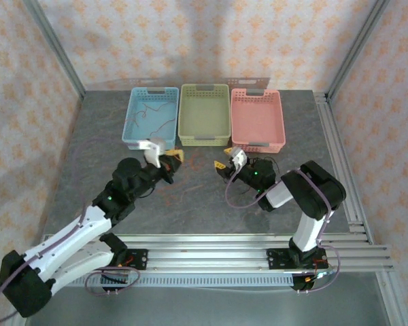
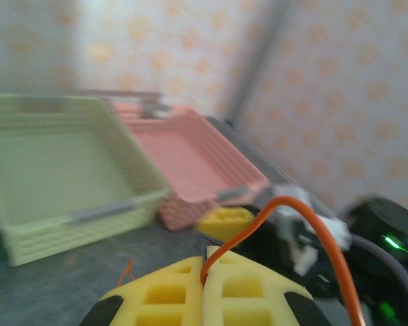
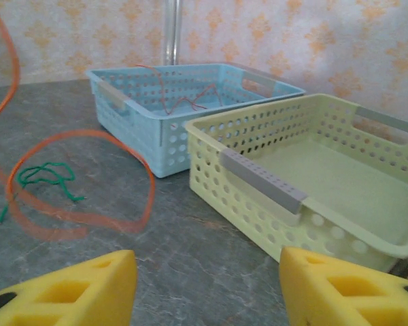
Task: Untangle the cables
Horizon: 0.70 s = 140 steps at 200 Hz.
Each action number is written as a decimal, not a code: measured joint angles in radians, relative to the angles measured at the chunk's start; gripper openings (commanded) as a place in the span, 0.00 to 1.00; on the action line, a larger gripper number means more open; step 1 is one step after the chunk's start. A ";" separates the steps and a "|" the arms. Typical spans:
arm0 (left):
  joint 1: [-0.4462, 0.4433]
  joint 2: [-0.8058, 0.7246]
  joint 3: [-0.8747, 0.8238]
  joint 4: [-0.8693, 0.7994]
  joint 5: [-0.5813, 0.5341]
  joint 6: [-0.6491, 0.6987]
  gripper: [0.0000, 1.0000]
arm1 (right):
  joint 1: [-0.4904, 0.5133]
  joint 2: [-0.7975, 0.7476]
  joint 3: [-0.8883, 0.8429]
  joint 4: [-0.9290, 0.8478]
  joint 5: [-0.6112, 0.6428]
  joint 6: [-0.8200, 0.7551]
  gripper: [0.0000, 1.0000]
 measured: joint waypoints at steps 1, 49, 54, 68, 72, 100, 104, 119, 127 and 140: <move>-0.005 0.002 0.003 -0.002 0.002 0.004 0.00 | 0.000 0.000 0.000 0.000 -0.001 0.000 0.57; -0.163 0.039 0.179 -0.111 0.102 0.121 0.00 | 0.002 0.000 0.000 0.000 0.043 -0.008 0.58; -0.171 0.039 0.186 -0.113 0.102 0.124 0.00 | 0.002 0.000 0.000 0.000 0.060 -0.008 0.58; -0.182 0.042 0.202 -0.119 0.089 0.135 0.00 | 0.002 0.000 0.000 0.001 0.111 -0.015 0.58; -0.182 0.045 0.207 -0.122 0.081 0.137 0.00 | 0.002 0.000 -0.001 0.000 0.132 -0.015 0.58; -0.182 0.129 0.302 -0.160 -0.016 0.142 0.00 | 0.002 -0.021 -0.014 0.000 0.299 -0.028 0.59; -0.182 0.150 0.325 -0.167 -0.037 0.143 0.00 | 0.002 -0.026 -0.014 0.000 0.322 -0.026 0.59; -0.182 0.213 0.402 -0.183 -0.105 0.145 0.00 | 0.002 -0.045 -0.016 0.001 0.408 -0.022 0.59; -0.182 0.244 0.439 -0.187 -0.143 0.148 0.00 | 0.002 -0.053 -0.016 0.001 0.445 -0.018 0.59; -0.181 0.289 0.495 -0.196 -0.201 0.148 0.00 | 0.001 -0.060 -0.016 0.002 0.492 -0.013 0.59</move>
